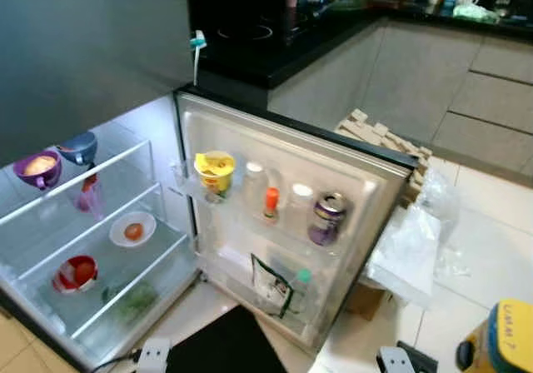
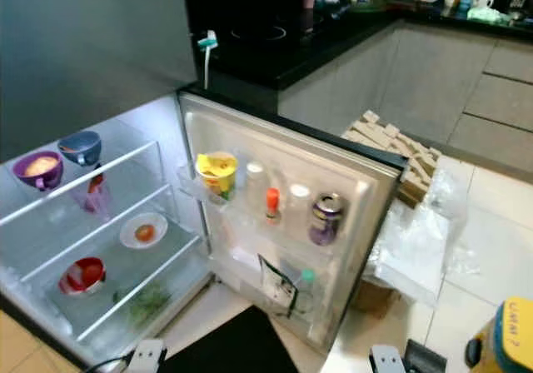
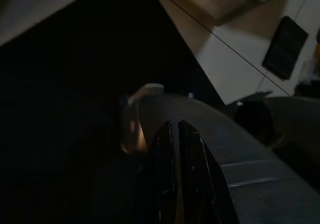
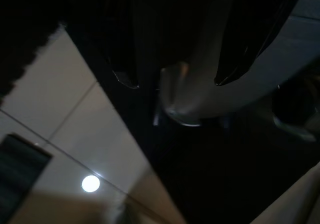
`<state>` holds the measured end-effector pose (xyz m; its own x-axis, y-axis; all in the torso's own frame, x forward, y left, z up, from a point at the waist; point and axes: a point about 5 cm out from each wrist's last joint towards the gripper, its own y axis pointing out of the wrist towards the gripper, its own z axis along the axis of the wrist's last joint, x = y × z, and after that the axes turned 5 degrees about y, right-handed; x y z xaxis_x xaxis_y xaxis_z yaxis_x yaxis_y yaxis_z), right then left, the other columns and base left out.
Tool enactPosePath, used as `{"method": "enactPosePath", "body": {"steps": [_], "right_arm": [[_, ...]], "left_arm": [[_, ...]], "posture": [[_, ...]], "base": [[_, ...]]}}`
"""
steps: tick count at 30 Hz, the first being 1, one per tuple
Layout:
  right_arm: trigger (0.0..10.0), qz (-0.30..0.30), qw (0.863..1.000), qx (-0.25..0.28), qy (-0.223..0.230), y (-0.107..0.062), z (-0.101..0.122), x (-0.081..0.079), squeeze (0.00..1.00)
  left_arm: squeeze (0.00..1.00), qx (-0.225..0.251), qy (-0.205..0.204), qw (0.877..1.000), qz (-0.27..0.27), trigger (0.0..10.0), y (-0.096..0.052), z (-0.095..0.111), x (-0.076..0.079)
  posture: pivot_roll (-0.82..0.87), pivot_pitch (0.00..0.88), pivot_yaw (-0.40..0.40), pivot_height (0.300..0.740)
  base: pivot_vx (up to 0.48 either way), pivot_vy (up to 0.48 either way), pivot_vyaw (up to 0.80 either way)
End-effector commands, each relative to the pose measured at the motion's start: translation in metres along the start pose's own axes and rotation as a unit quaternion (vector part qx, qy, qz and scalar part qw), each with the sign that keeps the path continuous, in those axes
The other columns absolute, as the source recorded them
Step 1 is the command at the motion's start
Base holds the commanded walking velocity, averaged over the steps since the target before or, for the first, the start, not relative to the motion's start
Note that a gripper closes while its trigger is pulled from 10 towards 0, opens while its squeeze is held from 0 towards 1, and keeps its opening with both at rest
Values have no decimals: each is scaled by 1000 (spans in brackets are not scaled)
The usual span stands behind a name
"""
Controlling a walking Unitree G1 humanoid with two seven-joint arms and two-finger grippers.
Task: Restocking fridge
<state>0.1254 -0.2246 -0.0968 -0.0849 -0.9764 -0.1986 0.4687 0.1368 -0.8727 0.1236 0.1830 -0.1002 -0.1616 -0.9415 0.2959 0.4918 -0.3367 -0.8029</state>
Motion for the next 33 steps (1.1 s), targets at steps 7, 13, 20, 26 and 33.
{"method": "enactPosePath", "body": {"steps": [7, 13, 20, 26, 33], "right_arm": [[10000, 13, 1000, -9, -4, 0, -5, -3, 0], [10000, 18, 1000, -10, -5, 0, -5, -4, 0], [10000, 12, 1000, -2, 7, 0, -3, -2, 0], [10000, 8, 1000, -4, 4, 0, -3, -1, 0], [10000, -1, 1000, -8, 4, -1, -4, 1, 0]], "left_arm": [[0, -34, -15, 999, -4, 10000, 0, -17, 8], [0, -33, -17, 999, -2, 10000, -1, -16, 6], [0, -32, -12, 999, -14, 10000, 0, -15, 9], [0, -32, -14, 999, -26, 10000, 1, -16, 10], [0, -34, -15, 999, -26, 10000, 1, -16, 11]], "posture": [[48, 0, -46, 740], [48, 0, -46, 740], [47, 0, -46, 740], [46, 0, -45, 740], [45, 0, -44, 740]], "base": [[0, 0, 454], [0, 0, 794], [0, 0, 564], [0, -414, 0], [0, -452, 0]]}}
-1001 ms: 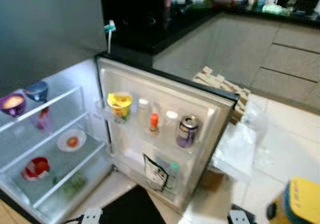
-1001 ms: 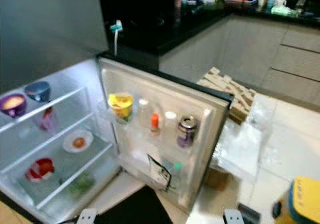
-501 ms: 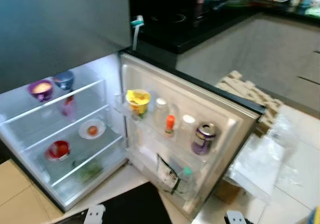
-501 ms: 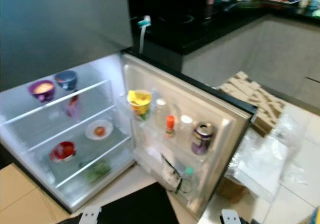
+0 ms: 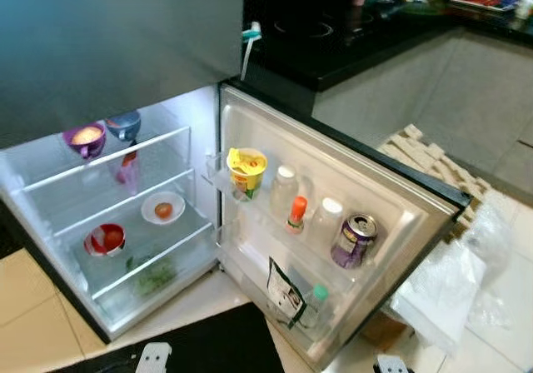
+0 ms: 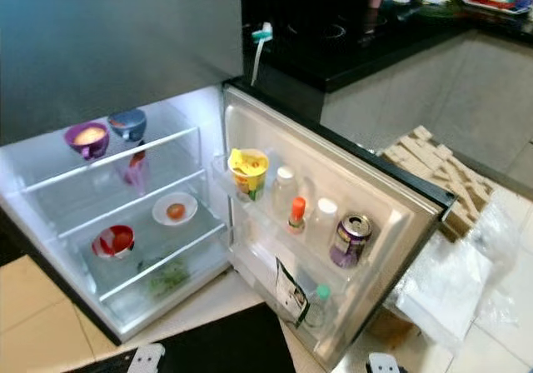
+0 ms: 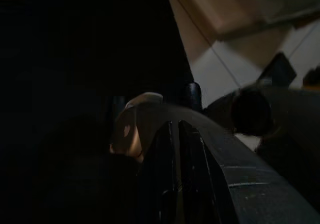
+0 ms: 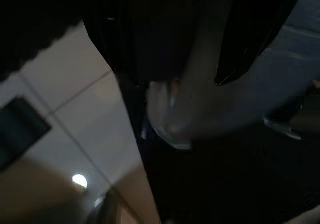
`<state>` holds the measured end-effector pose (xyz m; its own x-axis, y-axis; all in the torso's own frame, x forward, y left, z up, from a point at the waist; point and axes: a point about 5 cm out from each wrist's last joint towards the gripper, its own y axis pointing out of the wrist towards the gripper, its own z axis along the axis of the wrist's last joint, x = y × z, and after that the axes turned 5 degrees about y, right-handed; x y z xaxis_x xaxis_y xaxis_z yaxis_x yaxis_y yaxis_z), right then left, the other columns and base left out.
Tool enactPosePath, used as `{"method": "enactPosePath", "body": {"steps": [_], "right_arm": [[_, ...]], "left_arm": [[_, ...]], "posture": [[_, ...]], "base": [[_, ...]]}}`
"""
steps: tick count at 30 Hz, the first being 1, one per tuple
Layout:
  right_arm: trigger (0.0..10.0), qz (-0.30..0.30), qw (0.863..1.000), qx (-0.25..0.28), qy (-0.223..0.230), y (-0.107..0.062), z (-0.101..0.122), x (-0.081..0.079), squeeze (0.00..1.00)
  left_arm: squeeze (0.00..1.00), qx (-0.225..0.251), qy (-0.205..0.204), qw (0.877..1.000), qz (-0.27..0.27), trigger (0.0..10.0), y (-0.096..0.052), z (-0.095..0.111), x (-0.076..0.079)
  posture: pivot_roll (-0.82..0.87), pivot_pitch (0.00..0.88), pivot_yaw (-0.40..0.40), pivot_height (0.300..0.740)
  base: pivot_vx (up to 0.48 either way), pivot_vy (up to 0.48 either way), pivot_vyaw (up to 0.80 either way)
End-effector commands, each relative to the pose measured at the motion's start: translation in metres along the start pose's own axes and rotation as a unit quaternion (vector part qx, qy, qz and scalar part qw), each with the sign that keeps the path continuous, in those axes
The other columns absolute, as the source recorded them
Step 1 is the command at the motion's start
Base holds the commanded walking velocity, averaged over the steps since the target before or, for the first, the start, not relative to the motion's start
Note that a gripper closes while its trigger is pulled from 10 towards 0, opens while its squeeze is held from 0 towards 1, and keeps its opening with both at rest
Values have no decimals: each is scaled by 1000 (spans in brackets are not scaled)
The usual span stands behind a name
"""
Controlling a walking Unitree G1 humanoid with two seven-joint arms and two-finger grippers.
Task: Restocking fridge
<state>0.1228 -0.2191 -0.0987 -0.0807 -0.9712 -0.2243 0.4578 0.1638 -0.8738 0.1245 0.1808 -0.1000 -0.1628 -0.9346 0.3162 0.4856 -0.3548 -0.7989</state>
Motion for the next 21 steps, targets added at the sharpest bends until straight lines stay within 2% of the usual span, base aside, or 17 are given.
{"method": "enactPosePath", "body": {"steps": [1, 21], "right_arm": [[10000, -17, 1000, -2, 0, -3, 0, 7, 0], [10000, -40, 999, -9, 1, -5, -4, 14, 0]], "left_arm": [[0, -32, -12, 999, -16, 10000, 0, -17, 9], [0, -37, -32, 999, 0, 10000, -1, -20, 7]], "posture": [[45, 0, -44, 740], [46, 0, -47, 740]], "base": [[0, -330, 0], [0, 0, 0]]}}
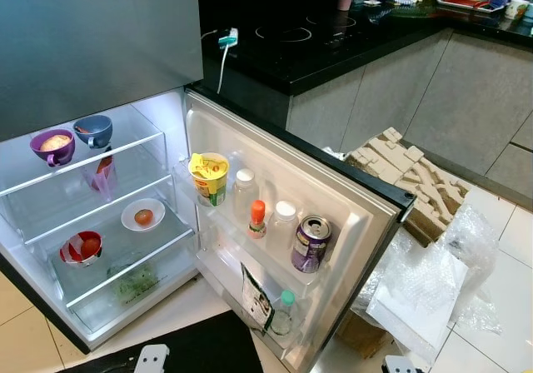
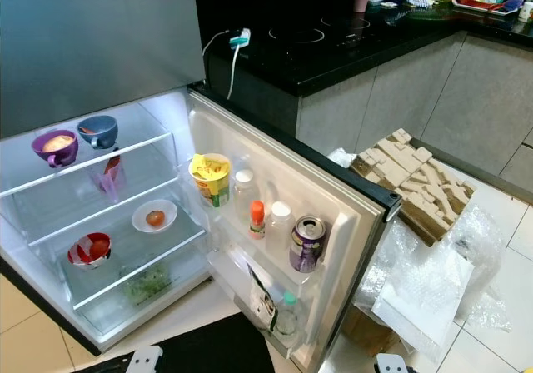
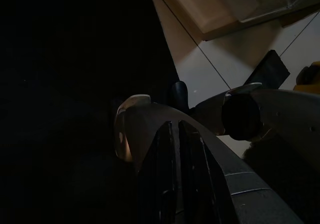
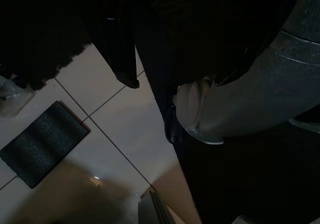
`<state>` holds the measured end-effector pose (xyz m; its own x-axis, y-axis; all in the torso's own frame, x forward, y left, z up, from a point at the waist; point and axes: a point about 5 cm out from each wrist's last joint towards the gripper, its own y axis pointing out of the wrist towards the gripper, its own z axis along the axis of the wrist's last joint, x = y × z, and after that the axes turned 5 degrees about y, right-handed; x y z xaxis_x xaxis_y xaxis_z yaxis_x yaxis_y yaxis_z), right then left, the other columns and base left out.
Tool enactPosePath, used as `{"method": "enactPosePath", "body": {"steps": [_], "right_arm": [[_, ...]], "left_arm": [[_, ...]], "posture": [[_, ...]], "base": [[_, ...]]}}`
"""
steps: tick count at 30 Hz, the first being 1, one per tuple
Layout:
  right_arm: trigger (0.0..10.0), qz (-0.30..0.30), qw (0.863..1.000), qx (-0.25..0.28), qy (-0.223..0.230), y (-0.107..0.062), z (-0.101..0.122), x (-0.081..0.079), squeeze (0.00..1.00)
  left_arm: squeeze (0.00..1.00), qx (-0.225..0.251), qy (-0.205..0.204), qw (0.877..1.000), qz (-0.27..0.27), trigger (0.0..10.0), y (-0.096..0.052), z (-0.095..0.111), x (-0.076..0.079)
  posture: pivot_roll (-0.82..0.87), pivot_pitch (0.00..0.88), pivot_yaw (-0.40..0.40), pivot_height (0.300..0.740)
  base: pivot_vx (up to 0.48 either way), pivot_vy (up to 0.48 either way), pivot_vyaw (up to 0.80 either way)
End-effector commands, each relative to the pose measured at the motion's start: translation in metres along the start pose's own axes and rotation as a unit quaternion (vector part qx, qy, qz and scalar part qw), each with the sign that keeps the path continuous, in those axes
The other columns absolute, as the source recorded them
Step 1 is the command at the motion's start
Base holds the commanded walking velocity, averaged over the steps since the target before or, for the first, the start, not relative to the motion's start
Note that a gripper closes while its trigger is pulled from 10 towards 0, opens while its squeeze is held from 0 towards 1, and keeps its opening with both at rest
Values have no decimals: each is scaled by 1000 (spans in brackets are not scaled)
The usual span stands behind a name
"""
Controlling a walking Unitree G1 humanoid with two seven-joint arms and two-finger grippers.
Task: Restocking fridge
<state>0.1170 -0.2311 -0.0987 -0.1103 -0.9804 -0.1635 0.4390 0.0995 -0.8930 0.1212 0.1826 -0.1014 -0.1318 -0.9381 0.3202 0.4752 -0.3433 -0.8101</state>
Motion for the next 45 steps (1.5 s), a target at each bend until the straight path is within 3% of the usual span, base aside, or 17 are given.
{"method": "enactPosePath", "body": {"steps": [1, 27, 33, 45], "right_arm": [[10000, -5, 1000, -2, 2, -1, -1, 2, 0], [10000, -1, 1000, -4, 3, 0, -2, 0, 0], [10000, 1, 1000, -3, 2, 0, 0, 0, 0], [10000, 4, 1000, -2, 2, 0, 0, 0, 0]], "left_arm": [[0, -31, -18, 999, -7, 10000, 0, -17, 8], [0, -35, -15, 999, -2, 10000, 1, -17, 8], [0, -29, -9, 1000, 5, 10000, -1, -14, 3], [0, -34, -5, 999, 27, 10000, -2, -15, 0]], "posture": [[46, 0, -47, 740], [45, 0, -45, 740], [45, 0, -50, 740], [43, 0, -49, 740]], "base": [[0, 0, 0], [-405, 0, 0], [0, 0, 0], [0, -330, 0]]}}
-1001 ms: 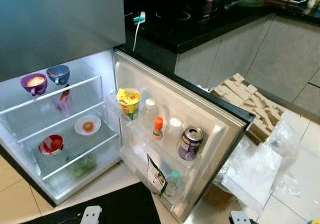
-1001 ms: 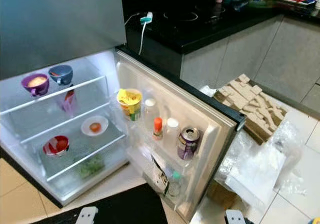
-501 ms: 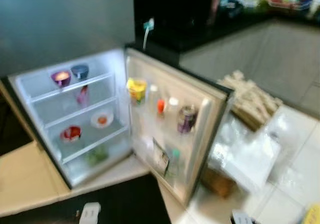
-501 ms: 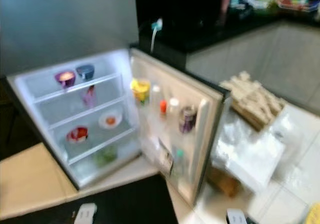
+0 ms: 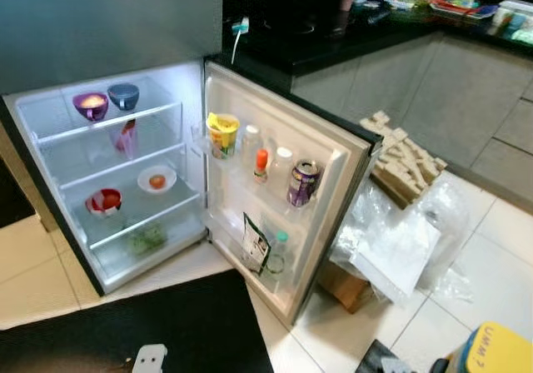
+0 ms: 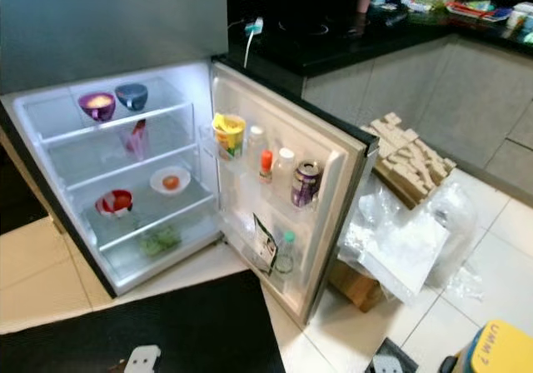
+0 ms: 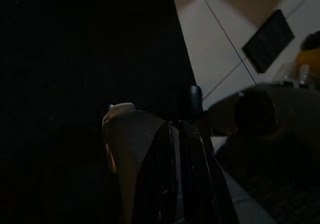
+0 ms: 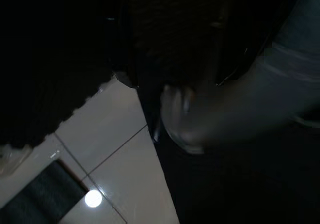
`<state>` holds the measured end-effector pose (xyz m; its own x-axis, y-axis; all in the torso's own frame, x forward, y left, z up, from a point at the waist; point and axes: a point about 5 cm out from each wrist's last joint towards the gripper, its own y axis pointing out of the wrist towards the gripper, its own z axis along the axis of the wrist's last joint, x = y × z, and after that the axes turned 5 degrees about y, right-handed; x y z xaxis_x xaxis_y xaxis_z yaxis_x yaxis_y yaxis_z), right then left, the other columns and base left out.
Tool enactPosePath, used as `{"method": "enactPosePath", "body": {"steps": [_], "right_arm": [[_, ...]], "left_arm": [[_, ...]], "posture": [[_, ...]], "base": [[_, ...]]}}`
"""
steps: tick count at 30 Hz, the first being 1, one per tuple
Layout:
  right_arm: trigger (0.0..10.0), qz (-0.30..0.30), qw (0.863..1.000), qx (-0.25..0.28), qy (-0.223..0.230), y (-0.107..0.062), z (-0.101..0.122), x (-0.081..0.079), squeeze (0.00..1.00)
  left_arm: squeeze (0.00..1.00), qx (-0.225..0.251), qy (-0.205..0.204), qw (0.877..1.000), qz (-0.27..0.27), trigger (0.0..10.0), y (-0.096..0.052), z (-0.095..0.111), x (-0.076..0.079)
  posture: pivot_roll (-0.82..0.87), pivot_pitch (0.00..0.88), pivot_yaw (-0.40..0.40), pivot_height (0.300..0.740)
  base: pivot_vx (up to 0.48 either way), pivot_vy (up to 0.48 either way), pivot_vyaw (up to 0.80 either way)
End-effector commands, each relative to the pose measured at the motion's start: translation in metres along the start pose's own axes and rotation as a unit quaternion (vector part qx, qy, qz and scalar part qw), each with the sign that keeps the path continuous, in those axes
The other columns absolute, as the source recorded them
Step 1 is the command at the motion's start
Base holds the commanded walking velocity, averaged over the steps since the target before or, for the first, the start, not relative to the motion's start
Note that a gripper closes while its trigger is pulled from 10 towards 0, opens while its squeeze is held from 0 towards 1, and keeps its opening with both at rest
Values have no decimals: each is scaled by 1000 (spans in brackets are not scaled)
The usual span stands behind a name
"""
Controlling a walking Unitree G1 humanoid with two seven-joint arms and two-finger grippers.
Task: Restocking fridge
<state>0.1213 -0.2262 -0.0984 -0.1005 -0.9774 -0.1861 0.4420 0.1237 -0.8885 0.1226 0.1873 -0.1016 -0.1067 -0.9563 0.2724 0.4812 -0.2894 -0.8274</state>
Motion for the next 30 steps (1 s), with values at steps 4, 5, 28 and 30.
{"method": "enactPosePath", "body": {"steps": [4, 5, 28, 30], "right_arm": [[10000, -8, 1000, 0, 2, -2, -3, 5, 0], [10000, -9, 1000, 0, 2, -3, -3, 6, 0], [10000, -101, 921, 362, 99, -63, 181, 71, 0], [10000, -101, 921, 362, 99, -63, 181, 71, 0]], "left_arm": [[0, -29, -11, 1000, -2, 10000, -1, -15, 5], [0, -30, -10, 1000, -1, 10000, -1, -16, 5], [0, -21, -14, 1000, 8, 10000, -2, -15, 1], [0, -21, -14, 1000, 8, 10000, -2, -15, 1]], "posture": [[43, 0, -49, 740], [43, 0, -49, 740], [42, 0, -52, 740], [42, 0, -52, 740]], "base": [[0, 0, 0], [0, 0, 0], [0, 0, 0], [0, 0, 0]]}}
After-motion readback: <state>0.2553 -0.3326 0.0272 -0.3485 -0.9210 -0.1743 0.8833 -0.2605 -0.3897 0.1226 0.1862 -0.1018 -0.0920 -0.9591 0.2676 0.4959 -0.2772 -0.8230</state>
